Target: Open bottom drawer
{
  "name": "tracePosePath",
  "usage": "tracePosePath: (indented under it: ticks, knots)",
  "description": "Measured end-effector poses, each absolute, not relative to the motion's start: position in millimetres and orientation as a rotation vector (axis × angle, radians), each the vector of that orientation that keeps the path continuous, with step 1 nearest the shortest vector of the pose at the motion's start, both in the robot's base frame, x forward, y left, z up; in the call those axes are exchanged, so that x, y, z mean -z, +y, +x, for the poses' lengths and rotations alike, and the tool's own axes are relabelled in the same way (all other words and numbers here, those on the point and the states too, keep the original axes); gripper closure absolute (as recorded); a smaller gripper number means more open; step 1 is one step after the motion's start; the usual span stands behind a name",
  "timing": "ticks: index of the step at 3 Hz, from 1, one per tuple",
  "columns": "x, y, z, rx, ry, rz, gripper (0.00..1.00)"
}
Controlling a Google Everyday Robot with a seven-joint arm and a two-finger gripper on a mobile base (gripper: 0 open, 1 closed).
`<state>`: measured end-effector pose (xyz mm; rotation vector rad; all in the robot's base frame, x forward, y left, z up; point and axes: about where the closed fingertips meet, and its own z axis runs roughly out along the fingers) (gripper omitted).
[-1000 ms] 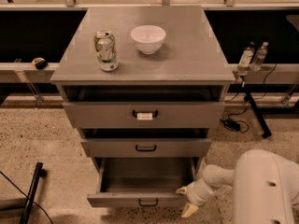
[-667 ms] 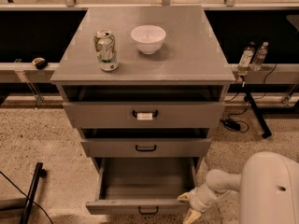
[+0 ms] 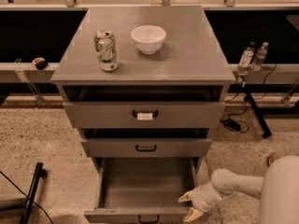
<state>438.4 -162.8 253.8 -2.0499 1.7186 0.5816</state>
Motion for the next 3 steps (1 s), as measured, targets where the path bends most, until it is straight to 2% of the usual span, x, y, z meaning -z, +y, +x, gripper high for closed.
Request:
tracePosePath:
  ticks: [1,2,3]
  knots:
    - [-269,-151,479,-0.527,1.67,-2.039,0.57]
    - [-250,-136,525,-0.49,1.673,-2.007,0.76]
    - [-183,-140,559,-0.417,1.742,-1.98,1.0]
